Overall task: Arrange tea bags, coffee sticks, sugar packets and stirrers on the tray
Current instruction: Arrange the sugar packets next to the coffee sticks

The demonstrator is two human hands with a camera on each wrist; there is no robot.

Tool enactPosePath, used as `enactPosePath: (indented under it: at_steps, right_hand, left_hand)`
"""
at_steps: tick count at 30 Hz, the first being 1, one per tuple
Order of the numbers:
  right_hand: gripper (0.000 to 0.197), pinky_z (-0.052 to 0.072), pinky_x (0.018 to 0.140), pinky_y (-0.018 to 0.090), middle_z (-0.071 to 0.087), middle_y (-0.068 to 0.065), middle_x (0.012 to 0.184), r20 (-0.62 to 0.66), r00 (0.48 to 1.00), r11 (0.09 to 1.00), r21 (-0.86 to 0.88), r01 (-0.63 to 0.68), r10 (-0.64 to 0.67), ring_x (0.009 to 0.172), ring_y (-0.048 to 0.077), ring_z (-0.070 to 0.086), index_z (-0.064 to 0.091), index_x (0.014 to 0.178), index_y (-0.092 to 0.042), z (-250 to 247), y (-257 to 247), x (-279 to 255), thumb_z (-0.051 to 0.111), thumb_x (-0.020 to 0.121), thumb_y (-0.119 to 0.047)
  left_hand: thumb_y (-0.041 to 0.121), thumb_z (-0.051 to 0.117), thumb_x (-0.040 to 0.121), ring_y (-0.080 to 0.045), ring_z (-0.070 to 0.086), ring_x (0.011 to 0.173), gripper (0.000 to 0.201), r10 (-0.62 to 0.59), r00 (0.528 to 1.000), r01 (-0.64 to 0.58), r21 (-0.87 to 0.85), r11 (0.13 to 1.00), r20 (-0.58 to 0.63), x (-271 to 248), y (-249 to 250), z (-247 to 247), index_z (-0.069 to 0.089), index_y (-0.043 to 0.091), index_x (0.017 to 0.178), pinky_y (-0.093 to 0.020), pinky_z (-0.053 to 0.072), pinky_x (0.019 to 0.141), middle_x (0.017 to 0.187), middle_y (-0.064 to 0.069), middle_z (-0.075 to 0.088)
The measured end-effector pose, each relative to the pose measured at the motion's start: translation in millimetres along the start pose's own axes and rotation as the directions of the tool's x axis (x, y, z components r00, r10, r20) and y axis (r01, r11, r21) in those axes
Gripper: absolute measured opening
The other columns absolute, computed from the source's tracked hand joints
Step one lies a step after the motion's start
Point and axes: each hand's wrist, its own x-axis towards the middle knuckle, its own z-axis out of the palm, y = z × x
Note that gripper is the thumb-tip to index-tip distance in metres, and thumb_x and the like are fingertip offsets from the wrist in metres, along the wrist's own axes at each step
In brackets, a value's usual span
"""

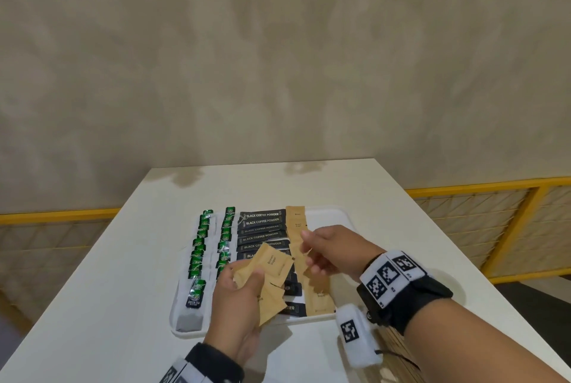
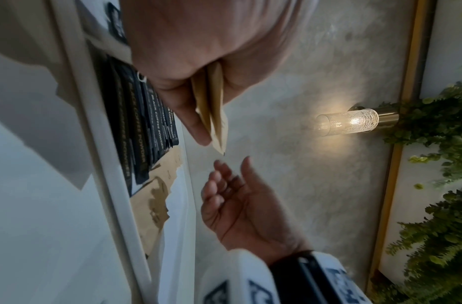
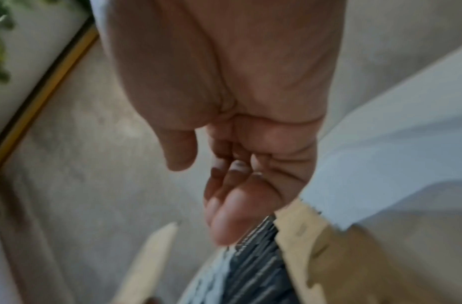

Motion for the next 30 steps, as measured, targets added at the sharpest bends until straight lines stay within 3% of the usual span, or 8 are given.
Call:
enactPosePath:
  at_steps: [3, 5, 8, 12, 15, 18, 22, 30]
  right_hand:
    - [0.036, 0.05, 0.059, 0.024, 0.068, 0.012, 0.086, 0.142, 0.99, 0.989, 0.149, -0.014, -0.008, 0.065, 0.017, 0.061, 0.064, 0.102, -0.004, 2, -9, -2, 0.064, 0.09, -0.038]
    - [0.026, 0.051, 0.06, 0.025, 0.072, 0.009, 0.085, 0.112, 0.993, 0.993, 0.113, 0.02, -0.033, 0.069, 0.019, 0.064, 0.065, 0.103, -0.008, 0, -8, 5, 0.074, 0.084, -0.024]
    - [0.036, 0.055, 0.069, 0.03, 0.074, 0.013, 0.09, 0.125, 0.992, 0.991, 0.127, -0.027, 0.011, 0.081, 0.026, 0.07, 0.06, 0.111, 0.001, -10, -8, 15, 0.076, 0.08, -0.006]
    - [0.014, 0.051, 0.054, 0.021, 0.068, 0.012, 0.079, 0.115, 0.992, 0.981, 0.178, -0.075, 0.055, 0.067, 0.023, 0.062, 0.059, 0.09, -0.006, -23, -14, 23, 0.07, 0.084, 0.001]
    - [0.012, 0.051, 0.054, 0.021, 0.065, 0.007, 0.073, 0.001, 0.995, 0.987, 0.13, -0.095, 0.096, 0.058, 0.015, 0.059, 0.06, 0.082, -0.01, -37, -15, 37, 0.068, 0.086, -0.002]
    - [0.009, 0.053, 0.056, 0.024, 0.067, 0.012, 0.083, -0.051, 0.984, 0.969, 0.189, -0.158, 0.17, 0.068, 0.022, 0.066, 0.06, 0.086, -0.007, -49, -15, 50, 0.061, 0.091, 0.0]
    - [0.006, 0.052, 0.051, 0.023, 0.067, 0.016, 0.084, -0.112, 0.967, 0.963, 0.17, -0.21, 0.231, 0.063, 0.021, 0.066, 0.057, 0.091, -0.007, -62, -19, 67, 0.058, 0.094, -0.002]
    - [0.015, 0.055, 0.09, 0.044, 0.069, 0.02, 0.101, -0.244, 0.921, 0.951, 0.012, -0.31, 0.303, 0.084, 0.029, 0.068, 0.061, 0.093, -0.006, -72, -6, 104, 0.058, 0.089, 0.007]
  left_hand:
    - [0.003, 0.058, 0.091, -0.031, 0.066, 0.075, 0.016, 0.039, 0.999, -0.039, -0.009, 0.999, 0.012, 8, 2, 15, 0.056, 0.015, 0.101, -0.031, 0.049, 0.048, 0.096, -0.019, 0.07]
    - [-0.001, 0.062, 0.088, -0.028, 0.069, 0.073, 0.02, 0.065, 0.997, -0.065, -0.016, 0.998, 0.045, 11, 4, 25, 0.057, 0.013, 0.101, -0.035, 0.055, 0.055, 0.092, -0.016, 0.072]
    - [-0.003, 0.066, 0.084, -0.029, 0.071, 0.071, 0.023, 0.081, 0.994, -0.08, -0.022, 0.997, 0.078, 14, 7, 35, 0.058, 0.01, 0.101, -0.042, 0.059, 0.064, 0.088, -0.015, 0.074]
    - [0.0, 0.064, 0.086, -0.033, 0.068, 0.07, 0.023, 0.061, 0.995, -0.057, -0.046, 0.997, 0.081, 23, 4, 38, 0.057, 0.01, 0.105, -0.043, 0.058, 0.06, 0.09, -0.021, 0.072]
    - [0.002, 0.055, 0.093, -0.037, 0.069, 0.078, 0.019, -0.06, 0.994, 0.071, -0.133, 0.989, 0.089, 31, 8, 36, 0.055, 0.008, 0.111, -0.052, 0.058, 0.065, 0.096, -0.024, 0.07]
    - [0.004, 0.045, 0.098, -0.041, 0.066, 0.088, 0.018, -0.215, 0.964, 0.248, -0.241, 0.938, 0.155, 30, 20, 29, 0.053, 0.007, 0.114, -0.045, 0.058, 0.052, 0.107, -0.027, 0.064]
    - [-0.003, 0.047, 0.093, -0.046, 0.065, 0.086, 0.028, -0.269, 0.929, 0.349, -0.362, 0.864, 0.254, 26, 34, 22, 0.049, -0.002, 0.121, -0.05, 0.059, 0.056, 0.111, -0.035, 0.057]
    - [-0.022, 0.04, 0.085, -0.047, 0.066, 0.093, 0.05, -0.207, 0.945, 0.279, -0.299, 0.912, 0.252, 32, 30, 11, 0.048, 0.011, 0.122, -0.049, 0.06, 0.066, 0.115, -0.028, 0.057]
